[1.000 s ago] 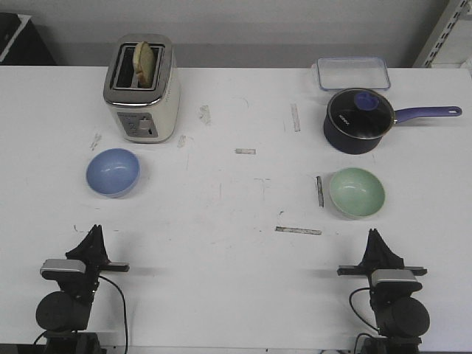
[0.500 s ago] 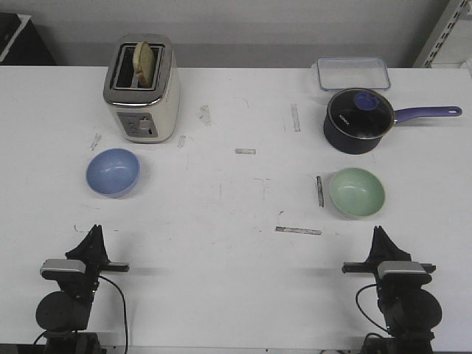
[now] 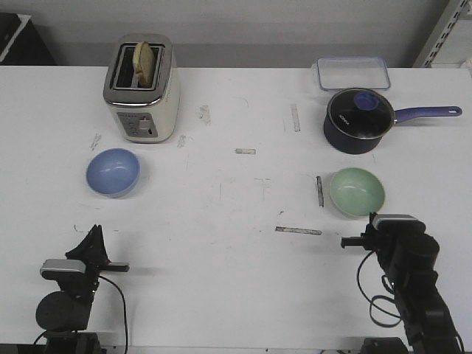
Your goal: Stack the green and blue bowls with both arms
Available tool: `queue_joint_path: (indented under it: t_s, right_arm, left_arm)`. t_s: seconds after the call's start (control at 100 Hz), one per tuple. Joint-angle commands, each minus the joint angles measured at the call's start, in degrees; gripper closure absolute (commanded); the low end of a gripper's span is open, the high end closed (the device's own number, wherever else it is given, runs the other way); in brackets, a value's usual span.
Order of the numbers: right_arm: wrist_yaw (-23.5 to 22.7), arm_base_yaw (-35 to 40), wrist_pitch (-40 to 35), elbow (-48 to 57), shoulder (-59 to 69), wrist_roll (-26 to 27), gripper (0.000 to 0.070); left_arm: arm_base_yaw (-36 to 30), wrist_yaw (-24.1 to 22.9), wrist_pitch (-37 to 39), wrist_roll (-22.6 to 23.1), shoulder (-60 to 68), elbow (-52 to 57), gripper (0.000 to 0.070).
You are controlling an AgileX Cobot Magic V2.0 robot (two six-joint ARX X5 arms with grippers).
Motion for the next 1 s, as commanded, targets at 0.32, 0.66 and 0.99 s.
queue_joint_path:
  t_s: [0.32, 0.66, 0.99]
  right_arm:
    - [-3.1, 0.0, -2.2, 12.8, 16.5, 2.5, 0.0693]
    - [-3.1, -2.3, -8.0, 22.4, 28.8, 8.5, 0.0692]
    - [-10.0, -9.9, -19.2, 34.9, 39.5, 9.6, 0.0619]
  left_arm:
    - [0.0, -0.1, 0.6, 0.7, -0.1, -1.2, 0.0698]
    - [0.0, -0.1, 0.6, 0.7, -0.1, -1.2, 0.0698]
    - [0.0, -0.1, 0.6, 0.7, -0.1, -1.2, 0.0699]
